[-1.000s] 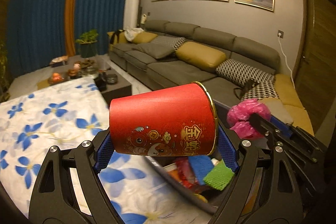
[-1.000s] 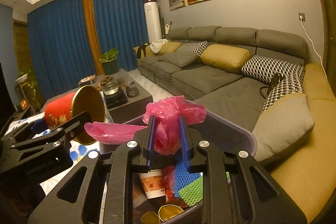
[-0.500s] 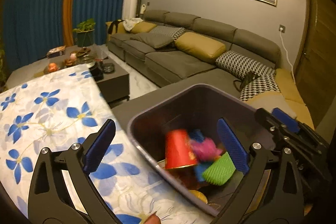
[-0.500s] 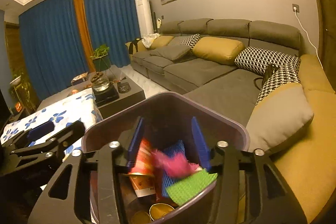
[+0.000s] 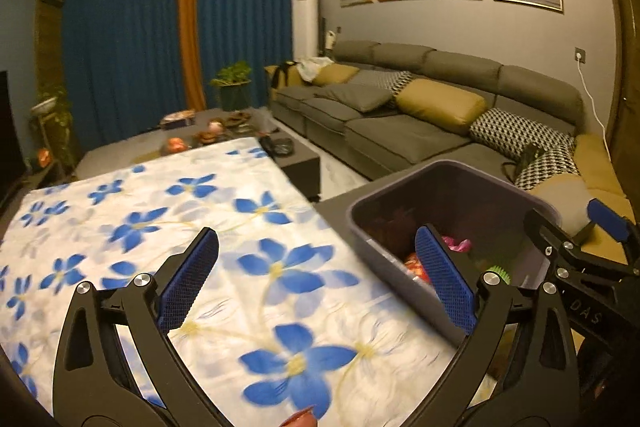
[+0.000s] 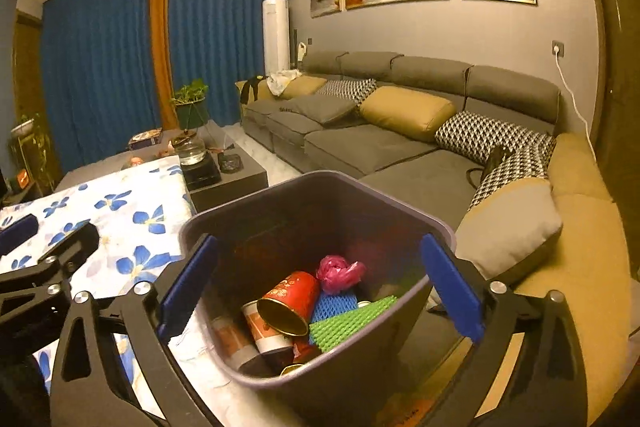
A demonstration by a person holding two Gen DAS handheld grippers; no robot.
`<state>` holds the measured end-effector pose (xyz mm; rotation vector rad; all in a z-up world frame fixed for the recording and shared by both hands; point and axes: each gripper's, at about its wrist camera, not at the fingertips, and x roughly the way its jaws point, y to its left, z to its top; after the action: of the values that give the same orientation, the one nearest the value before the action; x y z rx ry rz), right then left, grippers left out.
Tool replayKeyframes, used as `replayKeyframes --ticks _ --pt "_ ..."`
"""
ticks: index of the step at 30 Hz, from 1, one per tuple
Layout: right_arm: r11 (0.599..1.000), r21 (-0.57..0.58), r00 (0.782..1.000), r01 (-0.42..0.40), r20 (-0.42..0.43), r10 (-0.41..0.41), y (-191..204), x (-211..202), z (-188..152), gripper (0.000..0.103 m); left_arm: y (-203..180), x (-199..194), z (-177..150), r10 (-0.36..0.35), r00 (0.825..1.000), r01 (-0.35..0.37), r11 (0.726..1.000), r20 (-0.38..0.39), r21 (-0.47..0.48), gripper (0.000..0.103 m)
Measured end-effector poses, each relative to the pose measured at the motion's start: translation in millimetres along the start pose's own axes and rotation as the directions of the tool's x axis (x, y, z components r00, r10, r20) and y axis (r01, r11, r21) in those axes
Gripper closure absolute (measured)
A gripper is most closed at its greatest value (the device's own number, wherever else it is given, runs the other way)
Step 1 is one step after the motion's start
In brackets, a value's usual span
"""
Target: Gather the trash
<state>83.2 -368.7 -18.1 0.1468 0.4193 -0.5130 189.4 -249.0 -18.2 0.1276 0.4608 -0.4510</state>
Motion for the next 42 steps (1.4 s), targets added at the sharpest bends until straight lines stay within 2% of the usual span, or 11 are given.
replayKeyframes --ticks 9,22,33,42 --pt "1.0 -0.025 0.999 -0.001 0.033 0.002 21 -56 -11 0.006 30 -65 -20 0.067 0.998 -0.066 0.997 0.012 -0.035 0.006" --pt "0.997 -0.064 0.998 -0.036 0.044 0.038 57 -143 -36 0.006 73 -156 -58 0.117 0.993 -0.114 0.989 0.028 -0.097 0.006" --pt "0.996 -0.083 0.996 -0.045 0.072 0.051 68 -188 -52 0.006 83 -196 -73 0.125 0.991 -0.12 0.987 0.044 -0.11 0.006" --pt "0.993 -0.098 0.993 -0.062 0.09 0.071 71 -199 -55 0.006 85 -211 -73 0.133 0.989 -0.123 0.984 0.066 -0.129 0.006"
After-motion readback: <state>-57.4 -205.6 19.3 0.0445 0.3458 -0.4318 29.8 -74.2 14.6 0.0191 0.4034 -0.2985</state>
